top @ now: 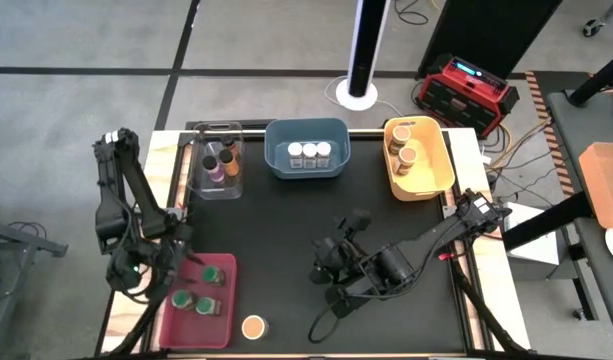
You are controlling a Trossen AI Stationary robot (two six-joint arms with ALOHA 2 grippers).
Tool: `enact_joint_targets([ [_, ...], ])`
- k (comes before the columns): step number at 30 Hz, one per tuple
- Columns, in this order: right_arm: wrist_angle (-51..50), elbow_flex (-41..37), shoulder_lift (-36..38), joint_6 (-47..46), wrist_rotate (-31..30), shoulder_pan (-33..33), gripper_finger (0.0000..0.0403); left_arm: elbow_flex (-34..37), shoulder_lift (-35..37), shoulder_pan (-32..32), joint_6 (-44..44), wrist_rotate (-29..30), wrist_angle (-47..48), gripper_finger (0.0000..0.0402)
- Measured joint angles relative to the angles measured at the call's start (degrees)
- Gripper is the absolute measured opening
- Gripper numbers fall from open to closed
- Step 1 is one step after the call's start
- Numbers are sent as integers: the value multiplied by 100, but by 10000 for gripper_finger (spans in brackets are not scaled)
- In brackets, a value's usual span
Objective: Sort spices by type
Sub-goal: Adjust the green seasoning bottle
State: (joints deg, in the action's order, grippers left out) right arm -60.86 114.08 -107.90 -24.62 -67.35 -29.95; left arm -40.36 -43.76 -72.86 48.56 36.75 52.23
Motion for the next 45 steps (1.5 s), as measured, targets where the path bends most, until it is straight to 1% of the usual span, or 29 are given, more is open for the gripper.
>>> enact_joint_targets([
  [2, 1, 0, 0, 0, -1, 0, 280, 0, 60, 60, -3, 113, -312, 208],
  [5, 7, 1, 0, 3, -2, 0, 274, -2, 8, 179, -10, 455, -1001, 208],
  [8, 11, 0, 0, 7, 0, 0, 270, -3, -289, 350, -392, 718, -1940, 208],
  [10, 12, 0, 0, 11, 0, 0, 267, -50, -570, 470, -664, 734, -2264, 208],
  [11, 11, 1, 0, 14, 0, 0, 265, -132, -706, 533, -559, 748, -2170, 208],
  [13, 11, 0, 0, 20, 0, 0, 262, -416, -964, 648, 73, 759, -1687, 208],
  [16, 11, 0, 0, 65, 0, 0, 257, -1026, -1485, 790, 1191, 757, -519, 202],
  [20, 11, 0, 0, 70, 40, 0, 251, -2015, -2137, 789, 1859, 500, 1093, 183],
  [23, 11, 1, 0, 78, 116, -8, 247, -2700, -2509, 791, 2773, 91, 2302, 155],
  [26, 10, 0, 0, 84, 188, -13, 247, -3234, -2879, 787, 2974, -570, 2890, 104],
  [29, 11, 0, 0, 83, 218, -15, 252, -3576, -3211, 773, 2928, -1292, 3101, 33],
  [30, 11, 0, 0, 85, 277, -15, 254, -3636, -3298, 749, 2871, -1494, 3132, 17],
  [31, 11, 0, 0, 83, 329, -15, 256, -3682, -3397, 713, 2837, -1652, 3136, 10],
  [37, 11, 0, 0, 83, 348, -15, 267, -3795, -3833, 448, 2854, -2736, 3193, 2],
  [42, 33, 0, 0, 68, 345, -15, 264, -3748, -4072, 381, 2786, -2835, 3181, 0],
  [45, 31, 0, 0, 63, 346, -15, 257, -3720, -4174, 385, 2610, -2831, 2918, 0],
])
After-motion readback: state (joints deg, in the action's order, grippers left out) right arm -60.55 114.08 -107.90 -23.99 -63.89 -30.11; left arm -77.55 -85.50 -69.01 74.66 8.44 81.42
